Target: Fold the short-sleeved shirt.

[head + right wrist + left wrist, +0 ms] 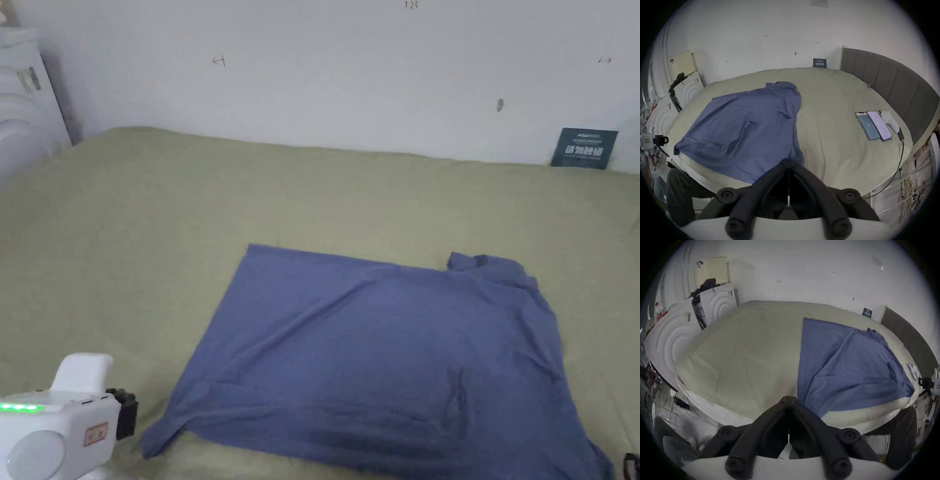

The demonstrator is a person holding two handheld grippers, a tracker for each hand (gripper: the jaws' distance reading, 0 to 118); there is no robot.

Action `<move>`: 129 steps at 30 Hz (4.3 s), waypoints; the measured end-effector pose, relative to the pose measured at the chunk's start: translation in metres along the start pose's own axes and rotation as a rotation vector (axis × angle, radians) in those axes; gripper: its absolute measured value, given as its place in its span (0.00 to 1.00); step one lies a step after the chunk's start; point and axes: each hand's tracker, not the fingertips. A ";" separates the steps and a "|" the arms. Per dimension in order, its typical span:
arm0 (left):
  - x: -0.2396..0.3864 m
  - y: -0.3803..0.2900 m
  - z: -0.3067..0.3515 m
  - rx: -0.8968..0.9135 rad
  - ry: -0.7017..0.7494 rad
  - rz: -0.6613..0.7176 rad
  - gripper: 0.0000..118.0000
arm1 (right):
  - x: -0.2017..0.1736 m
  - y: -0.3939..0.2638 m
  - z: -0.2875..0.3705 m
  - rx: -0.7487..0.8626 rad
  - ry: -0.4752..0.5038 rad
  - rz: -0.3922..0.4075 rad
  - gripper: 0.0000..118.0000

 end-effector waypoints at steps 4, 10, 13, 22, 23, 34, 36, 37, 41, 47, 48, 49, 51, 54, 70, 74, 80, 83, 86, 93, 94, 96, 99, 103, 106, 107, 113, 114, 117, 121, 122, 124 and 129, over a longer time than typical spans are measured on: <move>-0.001 -0.005 -0.012 -0.093 -0.035 -0.019 0.18 | 0.000 -0.010 -0.006 -0.017 -0.015 0.009 0.00; 0.003 -0.001 -0.044 -0.123 -0.030 -0.026 1.00 | 0.000 -0.013 -0.011 -0.041 -0.011 0.014 0.00; 0.005 0.000 -0.058 -0.134 -0.019 -0.027 1.00 | -0.001 -0.015 -0.014 -0.052 -0.012 0.018 0.00; 0.018 0.005 -0.062 -0.182 -0.053 -0.088 0.01 | -0.004 -0.021 -0.021 -0.081 0.001 0.034 0.06; 0.017 0.006 -0.061 -0.182 -0.051 -0.087 0.01 | -0.004 -0.021 -0.023 -0.089 0.011 0.037 0.30; 0.027 0.020 -0.041 -0.155 -0.054 -0.064 0.01 | -0.008 -0.011 -0.046 -0.168 0.008 0.081 0.01; 0.029 0.030 -0.035 -0.140 -0.057 -0.068 0.01 | -0.008 0.002 -0.039 -0.123 0.010 0.071 0.01; 0.026 0.037 -0.037 -0.129 -0.062 -0.065 0.01 | -0.008 0.012 -0.035 -0.111 0.012 0.068 0.01; 0.024 0.080 -0.042 -0.091 -0.087 -0.069 0.01 | -0.001 0.061 -0.043 -0.048 0.026 0.059 0.01; 0.035 0.164 -0.080 -0.058 -0.100 -0.066 0.01 | -0.011 0.142 -0.093 0.007 0.000 0.090 0.01; 0.038 0.178 -0.094 -0.059 -0.098 -0.064 0.01 | -0.011 0.154 -0.107 0.005 -0.004 0.088 0.01; 0.040 0.186 -0.105 -0.066 -0.094 -0.064 0.01 | -0.012 0.163 -0.120 -0.005 -0.006 0.088 0.01; 0.047 0.202 -0.130 -0.089 -0.095 -0.063 0.01 | -0.011 0.176 -0.150 -0.034 -0.031 0.096 0.01; 0.057 0.216 -0.169 -0.133 -0.082 -0.079 0.01 | -0.014 0.184 -0.186 -0.092 -0.059 0.098 0.01; 0.033 0.175 -0.141 -0.064 -0.019 -0.033 0.43 | 0.011 0.135 -0.143 -0.093 -0.042 -0.041 0.73; 0.028 0.150 -0.125 -0.105 -0.060 -0.031 0.00 | 0.009 0.106 -0.115 -0.060 -0.056 -0.029 0.00; 0.027 0.137 -0.153 -0.149 -0.108 -0.020 0.34 | 0.005 0.084 -0.110 -0.123 -0.017 -0.042 0.00; 0.043 0.131 -0.162 -0.166 -0.095 -0.043 0.99 | 0.004 0.082 -0.111 -0.127 -0.002 -0.043 0.00; 0.053 0.131 -0.177 -0.189 -0.071 -0.047 0.99 | 0.002 0.084 -0.114 -0.122 0.001 -0.032 0.00; 0.055 0.135 -0.191 -0.209 -0.033 -0.072 0.53 | 0.013 0.091 -0.133 -0.121 0.000 -0.021 0.04; 0.053 0.137 -0.187 -0.217 -0.057 -0.068 0.39 | 0.009 0.089 -0.132 -0.109 -0.002 -0.020 0.30; 0.053 0.139 -0.180 -0.200 -0.067 -0.077 0.03 | 0.013 0.092 -0.139 -0.116 0.002 -0.036 0.96; 0.051 0.144 -0.177 -0.194 -0.074 -0.082 0.04 | 0.008 0.090 -0.143 -0.128 0.018 -0.046 0.97; 0.056 0.141 -0.178 -0.188 -0.063 -0.106 0.04 | 0.008 0.087 -0.166 -0.207 0.009 -0.042 0.97; 0.056 0.140 -0.177 -0.183 -0.058 -0.105 0.04 | 0.009 0.081 -0.178 -0.272 -0.008 -0.035 0.75; 0.057 0.141 -0.177 -0.183 -0.059 -0.106 0.04 | 0.009 0.081 -0.179 -0.272 -0.003 -0.035 0.42; 0.057 0.144 -0.162 -0.152 -0.034 -0.107 0.03 | -0.005 0.091 -0.157 -0.216 -0.001 -0.022 0.09; 0.058 0.144 -0.158 -0.151 -0.032 -0.103 0.03 | -0.001 0.092 -0.151 -0.209 0.001 -0.027 0.09; 0.054 0.141 -0.142 -0.134 -0.033 -0.098 0.03 | -0.002 0.093 -0.136 -0.203 0.008 -0.023 0.09; 0.048 0.125 -0.114 -0.135 -0.032 -0.102 0.03 | 0.000 0.079 -0.106 -0.193 0.030 -0.026 0.09; 0.045 0.119 -0.107 -0.133 -0.031 -0.099 0.03 | 0.003 0.072 -0.097 -0.194 0.038 -0.028 0.09; 0.039 0.103 -0.089 -0.139 -0.039 -0.085 0.03 | 0.001 0.056 -0.077 -0.198 0.046 -0.034 0.09; 0.027 0.054 -0.051 -0.150 -0.028 -0.097 0.03 | 0.001 0.012 -0.040 -0.212 0.073 -0.032 0.09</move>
